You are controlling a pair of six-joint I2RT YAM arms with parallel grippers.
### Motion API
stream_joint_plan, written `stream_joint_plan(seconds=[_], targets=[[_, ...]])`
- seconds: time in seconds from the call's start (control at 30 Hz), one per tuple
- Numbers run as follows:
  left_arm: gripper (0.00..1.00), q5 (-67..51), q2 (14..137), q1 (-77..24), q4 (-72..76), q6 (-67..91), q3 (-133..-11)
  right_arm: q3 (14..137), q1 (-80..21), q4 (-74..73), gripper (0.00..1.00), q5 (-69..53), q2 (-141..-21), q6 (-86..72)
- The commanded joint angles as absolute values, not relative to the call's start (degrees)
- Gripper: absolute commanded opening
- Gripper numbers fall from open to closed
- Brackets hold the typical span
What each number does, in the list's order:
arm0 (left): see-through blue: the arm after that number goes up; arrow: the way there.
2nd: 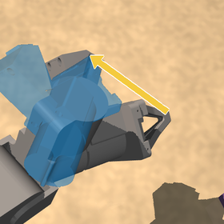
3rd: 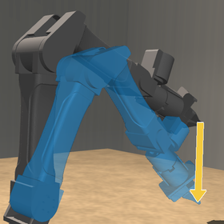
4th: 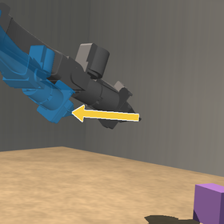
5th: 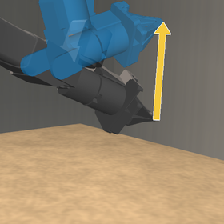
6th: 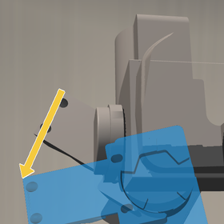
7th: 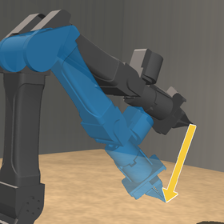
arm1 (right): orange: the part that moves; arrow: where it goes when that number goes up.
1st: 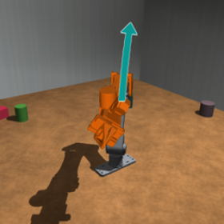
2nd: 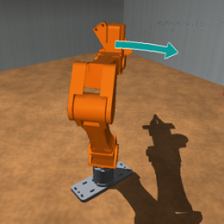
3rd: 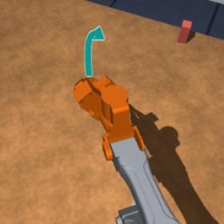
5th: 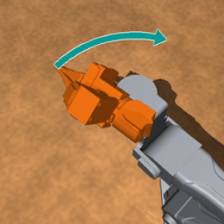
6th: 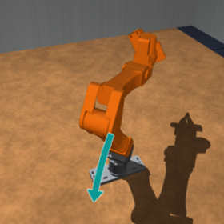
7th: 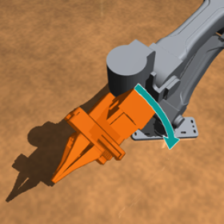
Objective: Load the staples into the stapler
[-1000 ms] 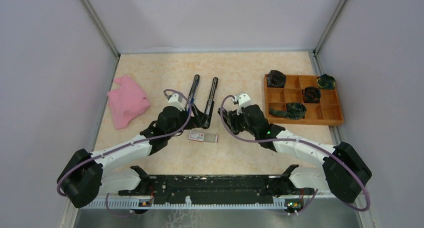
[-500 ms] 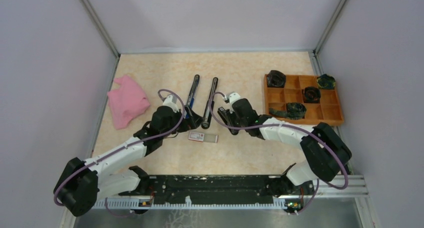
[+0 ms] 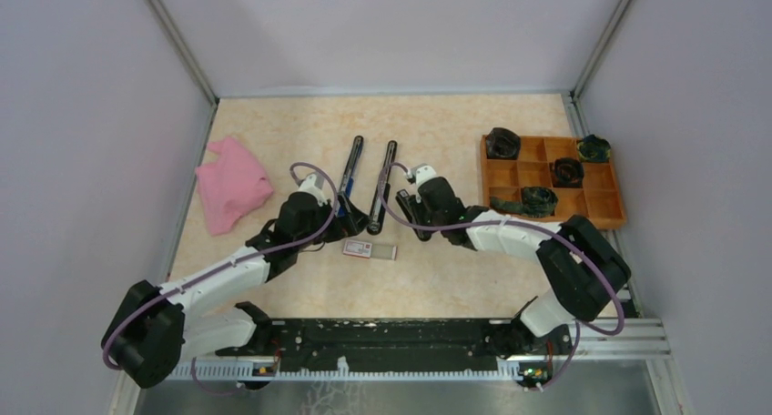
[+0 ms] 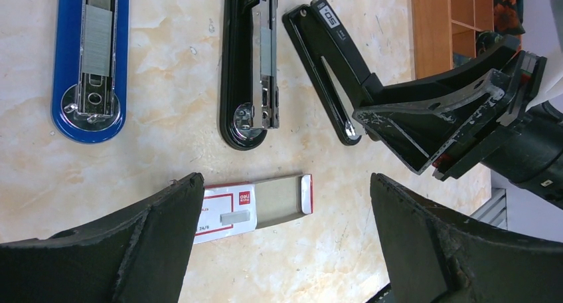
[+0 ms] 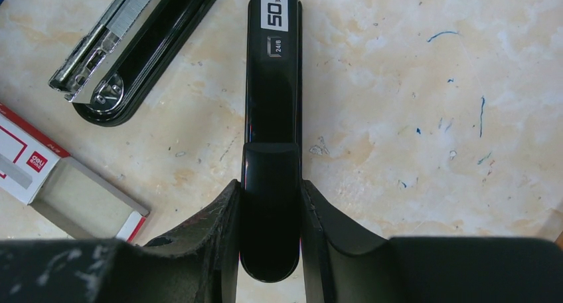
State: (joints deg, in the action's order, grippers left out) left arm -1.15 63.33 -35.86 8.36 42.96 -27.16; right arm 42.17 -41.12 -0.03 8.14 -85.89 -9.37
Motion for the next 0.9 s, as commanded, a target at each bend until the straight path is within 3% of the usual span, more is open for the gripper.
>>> stream_joint_plan(seconds=[0.0, 0.63, 0.87], targets=[[1.0, -2.59, 64.12, -35.43, 9.47, 43.93, -27.69, 42.59, -40.78, -5.78, 0.0, 10.54, -88.64, -10.9], [1.0, -3.73, 64.63, -34.99, 10.12, 45.37, -27.21, 47.13, -41.73, -11.38, 0.0, 11.66, -93.9, -15.03], [1.0, -3.17, 61.77, -34.5, 8.34, 44.69, -27.62, 49.92, -36.34, -12.11, 0.0, 16.19, -90.61, -17.04]])
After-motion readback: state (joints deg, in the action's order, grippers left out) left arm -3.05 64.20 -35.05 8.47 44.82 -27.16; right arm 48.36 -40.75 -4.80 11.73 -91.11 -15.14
